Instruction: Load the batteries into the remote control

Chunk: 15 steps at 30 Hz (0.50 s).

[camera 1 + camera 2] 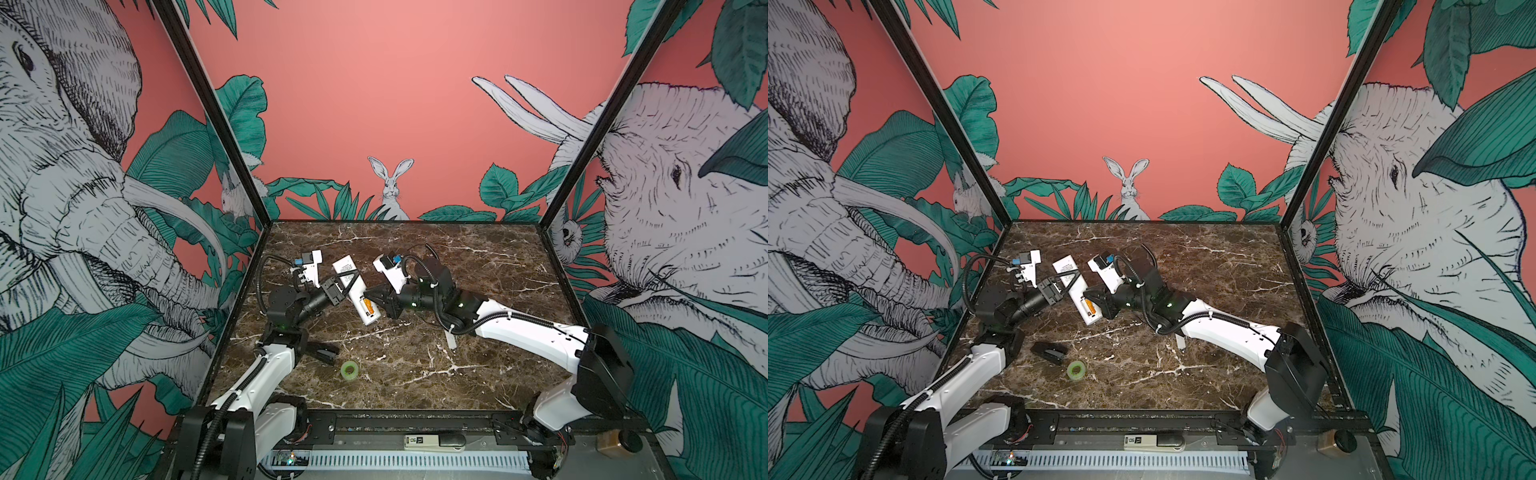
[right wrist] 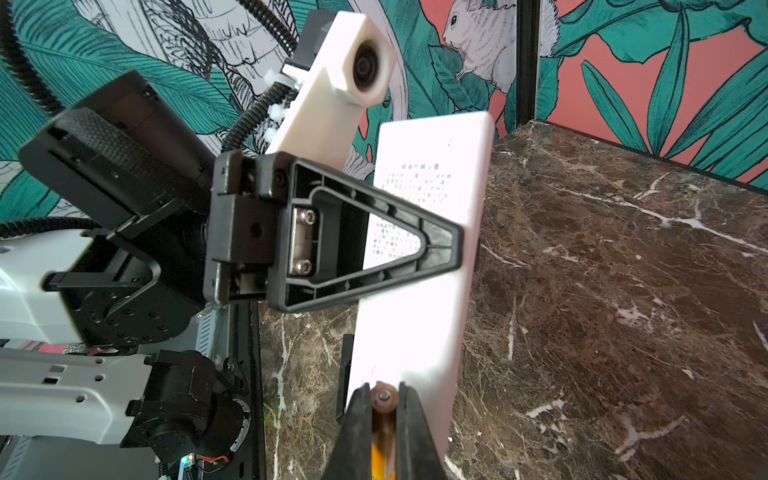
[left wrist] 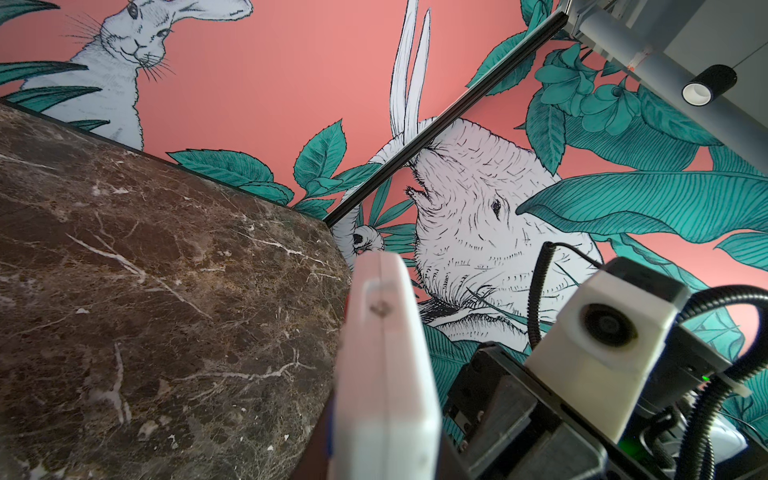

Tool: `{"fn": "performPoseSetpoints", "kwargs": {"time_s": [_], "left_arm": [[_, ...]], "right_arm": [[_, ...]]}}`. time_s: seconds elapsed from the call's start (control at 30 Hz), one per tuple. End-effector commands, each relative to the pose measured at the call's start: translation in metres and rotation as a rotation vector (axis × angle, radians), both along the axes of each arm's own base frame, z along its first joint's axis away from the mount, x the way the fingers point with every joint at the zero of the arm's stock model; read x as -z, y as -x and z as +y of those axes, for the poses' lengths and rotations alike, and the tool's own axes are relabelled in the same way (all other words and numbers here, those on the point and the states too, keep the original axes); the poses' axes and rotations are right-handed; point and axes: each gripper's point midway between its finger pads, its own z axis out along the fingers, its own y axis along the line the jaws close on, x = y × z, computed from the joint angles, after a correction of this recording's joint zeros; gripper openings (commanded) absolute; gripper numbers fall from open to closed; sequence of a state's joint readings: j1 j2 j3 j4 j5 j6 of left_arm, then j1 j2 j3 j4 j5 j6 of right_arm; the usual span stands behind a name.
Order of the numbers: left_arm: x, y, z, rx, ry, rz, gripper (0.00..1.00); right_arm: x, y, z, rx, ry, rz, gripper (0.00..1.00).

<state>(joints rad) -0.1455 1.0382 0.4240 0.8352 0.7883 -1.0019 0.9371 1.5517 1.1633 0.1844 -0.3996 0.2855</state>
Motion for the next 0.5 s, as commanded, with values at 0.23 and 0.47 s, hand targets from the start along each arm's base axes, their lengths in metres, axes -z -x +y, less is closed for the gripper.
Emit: {"fn": "performPoseSetpoints", "kwargs": {"time_s": [0.23, 0.47], "left_arm": [[-0.021, 0.006, -0.001, 0.012, 0.011, -0.072, 0.00], [-0.021, 0.006, -0.001, 0.009, 0.013, -0.072, 0.00]], "right_arm": [[0.001, 0.006, 0.010, -0.029, -0.025, -0.006, 0.00], [0.010, 0.005, 0.010, -0.018, 0.000, -0.008, 0.00]]}}
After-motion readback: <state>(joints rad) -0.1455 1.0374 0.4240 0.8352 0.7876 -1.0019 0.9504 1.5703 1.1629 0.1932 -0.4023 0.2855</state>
